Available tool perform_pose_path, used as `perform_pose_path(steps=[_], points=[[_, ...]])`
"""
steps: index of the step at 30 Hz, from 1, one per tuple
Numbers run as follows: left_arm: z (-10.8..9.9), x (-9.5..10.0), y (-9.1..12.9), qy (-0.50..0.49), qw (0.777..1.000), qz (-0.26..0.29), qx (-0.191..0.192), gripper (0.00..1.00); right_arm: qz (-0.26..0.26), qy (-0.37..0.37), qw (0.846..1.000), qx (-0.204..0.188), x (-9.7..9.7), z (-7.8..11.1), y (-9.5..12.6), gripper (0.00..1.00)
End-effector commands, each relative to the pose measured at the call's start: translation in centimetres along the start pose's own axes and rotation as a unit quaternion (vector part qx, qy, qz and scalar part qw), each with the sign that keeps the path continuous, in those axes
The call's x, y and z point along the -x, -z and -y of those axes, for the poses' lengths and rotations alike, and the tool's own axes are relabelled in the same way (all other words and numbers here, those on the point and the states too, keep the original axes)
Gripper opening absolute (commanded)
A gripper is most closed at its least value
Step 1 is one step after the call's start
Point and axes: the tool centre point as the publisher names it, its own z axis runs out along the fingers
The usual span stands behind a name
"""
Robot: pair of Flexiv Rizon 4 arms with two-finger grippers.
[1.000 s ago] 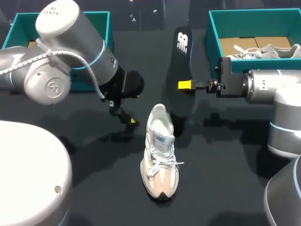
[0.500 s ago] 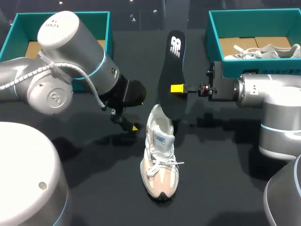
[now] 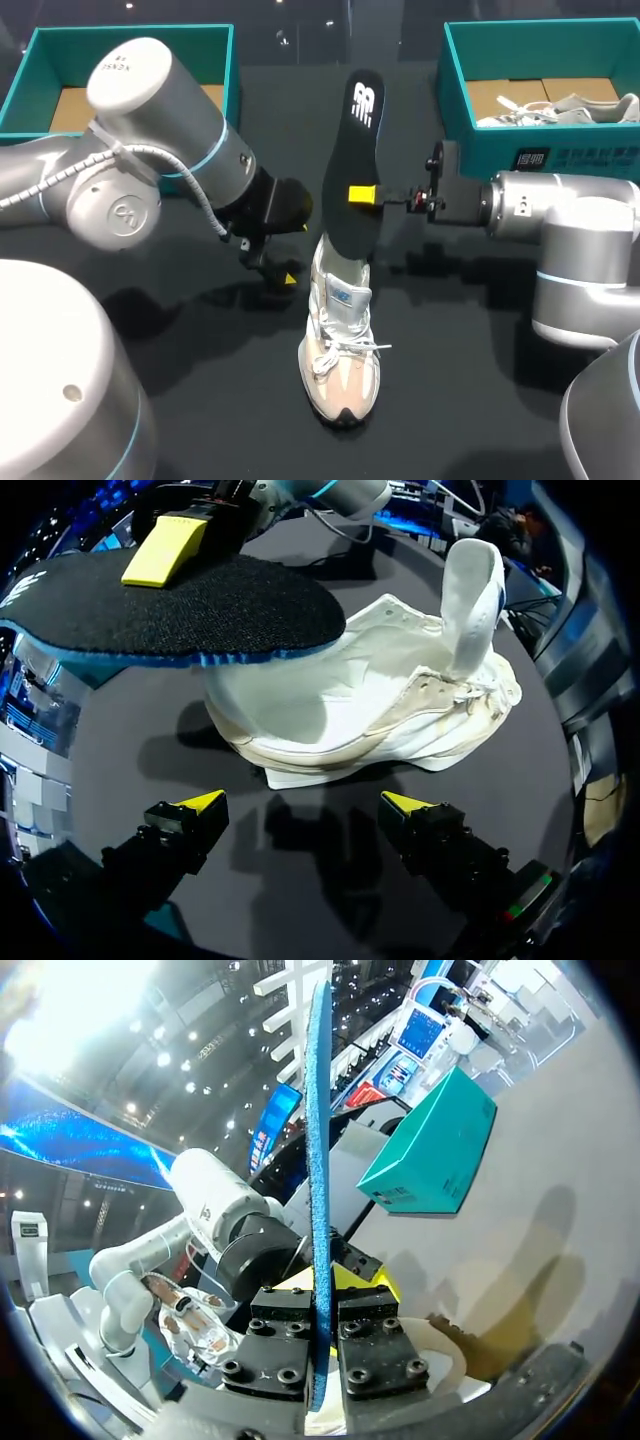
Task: Take the shoe out of the shoebox, open the shoe tongue, remove and reinsert the insole, then place the shoe into the shoebox
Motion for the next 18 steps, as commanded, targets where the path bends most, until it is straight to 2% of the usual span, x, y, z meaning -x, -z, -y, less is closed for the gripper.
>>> perform_pose_path(steps=[1,18], points=[[0.07,-0.03,-0.44,-0.002,1.0,-0.004,-0.001,1.0,0.001,-0.001,1.0,0.005,0.11,0.29,-0.28,0.0],[0.14,-0.53,-0.46,-0.009,1.0,-0.01,-0.006,1.0,-0.002,0.006,1.0,0.015,0.11,0.44,-0.24,0.0]])
